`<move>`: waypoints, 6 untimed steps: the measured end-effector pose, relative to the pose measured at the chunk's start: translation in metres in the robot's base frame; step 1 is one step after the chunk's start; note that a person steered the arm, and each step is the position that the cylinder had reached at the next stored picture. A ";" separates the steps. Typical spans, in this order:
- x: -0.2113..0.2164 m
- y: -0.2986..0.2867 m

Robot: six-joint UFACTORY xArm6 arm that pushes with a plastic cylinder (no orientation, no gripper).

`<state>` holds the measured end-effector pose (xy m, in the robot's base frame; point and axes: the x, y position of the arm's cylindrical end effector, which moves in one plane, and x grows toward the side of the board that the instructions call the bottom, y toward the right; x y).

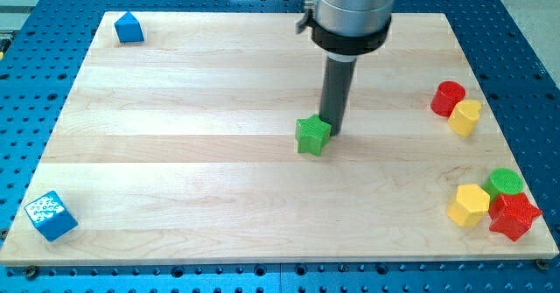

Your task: Move the green star into the hexagon

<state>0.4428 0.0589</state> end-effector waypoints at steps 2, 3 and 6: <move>-0.014 -0.057; 0.014 -0.057; 0.022 0.051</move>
<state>0.4647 0.1094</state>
